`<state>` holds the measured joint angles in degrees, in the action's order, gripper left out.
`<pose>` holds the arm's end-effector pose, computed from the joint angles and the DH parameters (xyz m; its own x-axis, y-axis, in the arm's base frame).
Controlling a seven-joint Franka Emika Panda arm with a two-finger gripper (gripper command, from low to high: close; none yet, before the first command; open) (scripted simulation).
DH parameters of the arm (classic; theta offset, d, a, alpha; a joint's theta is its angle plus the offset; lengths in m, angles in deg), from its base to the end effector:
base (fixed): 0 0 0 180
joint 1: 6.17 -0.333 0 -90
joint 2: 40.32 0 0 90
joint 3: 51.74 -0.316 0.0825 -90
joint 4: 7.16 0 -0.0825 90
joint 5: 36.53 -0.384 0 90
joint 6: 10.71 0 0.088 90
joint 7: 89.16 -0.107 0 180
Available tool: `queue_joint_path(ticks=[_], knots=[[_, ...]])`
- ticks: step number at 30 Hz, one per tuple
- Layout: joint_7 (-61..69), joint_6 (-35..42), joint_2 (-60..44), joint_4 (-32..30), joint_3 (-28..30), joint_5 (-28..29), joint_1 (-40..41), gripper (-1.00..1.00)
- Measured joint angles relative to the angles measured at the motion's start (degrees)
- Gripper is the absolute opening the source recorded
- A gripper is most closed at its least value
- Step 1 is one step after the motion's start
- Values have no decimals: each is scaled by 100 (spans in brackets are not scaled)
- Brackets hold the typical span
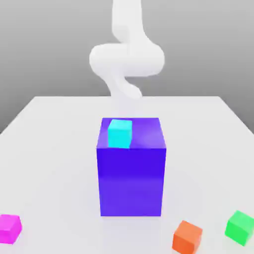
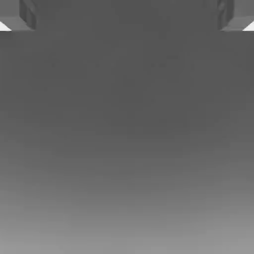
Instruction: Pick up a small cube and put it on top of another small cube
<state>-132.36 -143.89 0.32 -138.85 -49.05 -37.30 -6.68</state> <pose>0.3791 -0.0206 0.6813 0.5217 -0.7197 0.4581 -0.5269 -0.6941 -0.4905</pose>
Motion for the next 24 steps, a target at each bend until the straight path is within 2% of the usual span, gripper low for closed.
queue_joint_path(ticks=[14, 19, 24], knots=[[1781, -786, -2925, 53, 1451, -844, -73, 0], [2498, -1044, -3984, 77, 1798, -1271, 142, 0], [3137, -1321, -5021, 96, 1860, -1584, 512, 0]])
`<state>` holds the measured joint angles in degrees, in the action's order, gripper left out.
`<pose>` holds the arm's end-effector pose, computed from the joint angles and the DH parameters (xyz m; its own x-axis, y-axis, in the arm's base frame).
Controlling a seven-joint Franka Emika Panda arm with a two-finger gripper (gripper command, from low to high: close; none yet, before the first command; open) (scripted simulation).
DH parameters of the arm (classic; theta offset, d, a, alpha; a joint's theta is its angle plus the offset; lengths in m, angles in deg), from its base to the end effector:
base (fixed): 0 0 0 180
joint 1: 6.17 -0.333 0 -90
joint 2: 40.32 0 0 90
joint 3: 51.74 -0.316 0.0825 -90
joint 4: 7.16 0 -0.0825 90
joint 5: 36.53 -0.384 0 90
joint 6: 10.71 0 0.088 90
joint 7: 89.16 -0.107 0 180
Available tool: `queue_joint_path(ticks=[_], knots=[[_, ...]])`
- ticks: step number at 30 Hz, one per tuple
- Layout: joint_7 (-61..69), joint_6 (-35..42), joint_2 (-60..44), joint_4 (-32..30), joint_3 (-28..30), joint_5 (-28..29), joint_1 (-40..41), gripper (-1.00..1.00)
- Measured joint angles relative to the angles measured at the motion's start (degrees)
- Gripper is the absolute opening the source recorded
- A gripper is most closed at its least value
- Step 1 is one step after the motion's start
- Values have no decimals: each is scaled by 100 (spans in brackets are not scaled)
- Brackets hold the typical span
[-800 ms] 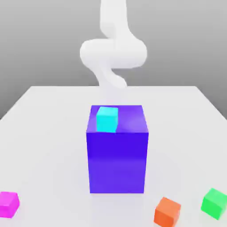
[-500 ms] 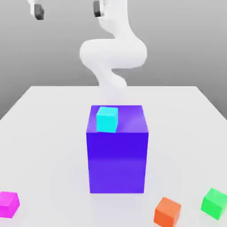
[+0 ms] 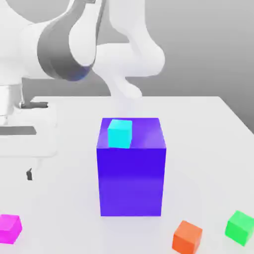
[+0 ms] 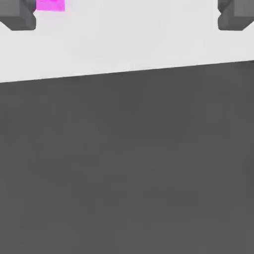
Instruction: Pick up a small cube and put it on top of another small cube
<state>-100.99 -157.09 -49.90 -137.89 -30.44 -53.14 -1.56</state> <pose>0.4855 -0.2399 0.2970 0.6286 -0.7735 0.0803 -0.7602 -0.6330 -0.1463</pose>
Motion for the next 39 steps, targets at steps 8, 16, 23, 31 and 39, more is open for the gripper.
queue_joint_path(ticks=[8, 16, 23, 31, 39], knots=[[757, -644, -1590, 92, -76, -292, 663, 0], [1008, -1034, -2153, 231, -413, -615, 948, -100], [605, -456, -1354, 18, -79, -53, 450, -100], [205, -245, -913, -182, -869, 542, -975, -100], [-251, -196, -401, -517, -1722, 1208, -2337, -100]])
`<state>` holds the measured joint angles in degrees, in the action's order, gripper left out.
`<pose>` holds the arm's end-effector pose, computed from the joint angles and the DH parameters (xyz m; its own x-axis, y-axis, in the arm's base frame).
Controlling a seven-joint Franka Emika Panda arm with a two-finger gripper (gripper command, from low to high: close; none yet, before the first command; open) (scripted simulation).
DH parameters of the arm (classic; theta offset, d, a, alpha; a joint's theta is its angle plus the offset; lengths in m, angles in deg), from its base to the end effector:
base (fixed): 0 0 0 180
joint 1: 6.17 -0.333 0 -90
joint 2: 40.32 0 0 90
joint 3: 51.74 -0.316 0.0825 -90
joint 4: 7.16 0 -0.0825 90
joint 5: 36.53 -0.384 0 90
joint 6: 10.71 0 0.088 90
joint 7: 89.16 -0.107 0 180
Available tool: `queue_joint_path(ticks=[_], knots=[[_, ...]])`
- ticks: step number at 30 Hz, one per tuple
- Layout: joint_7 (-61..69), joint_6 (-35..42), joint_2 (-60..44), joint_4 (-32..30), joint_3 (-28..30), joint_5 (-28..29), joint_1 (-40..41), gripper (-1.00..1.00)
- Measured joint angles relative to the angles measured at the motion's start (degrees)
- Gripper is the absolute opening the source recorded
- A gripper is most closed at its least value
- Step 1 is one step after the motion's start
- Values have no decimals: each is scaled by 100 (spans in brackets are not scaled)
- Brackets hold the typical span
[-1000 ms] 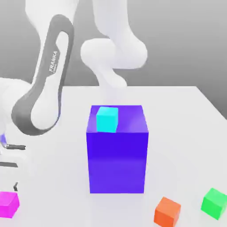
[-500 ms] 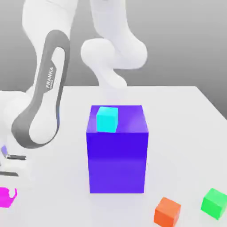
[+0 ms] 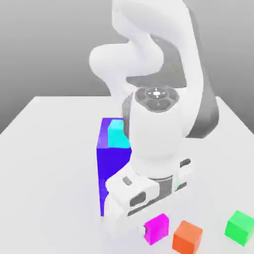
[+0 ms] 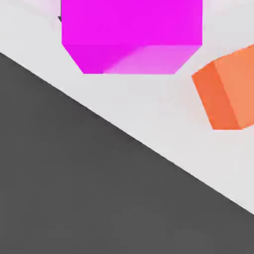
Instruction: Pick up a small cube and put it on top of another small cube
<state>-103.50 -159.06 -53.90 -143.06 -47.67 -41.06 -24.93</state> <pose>0.4904 0.1262 0.2235 0.9979 -0.0595 -0.0246 -0.0599 -0.9980 -0.0180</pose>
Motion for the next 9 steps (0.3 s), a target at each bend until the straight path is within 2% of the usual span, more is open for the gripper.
queue_joint_path(ticks=[4, 5, 9], knots=[[-257, -303, -328, 96, -454, 372, -707, -100], [-333, -467, -568, 189, -529, 489, -916, 100], [-332, -467, -568, 189, -529, 489, -916, 100]])
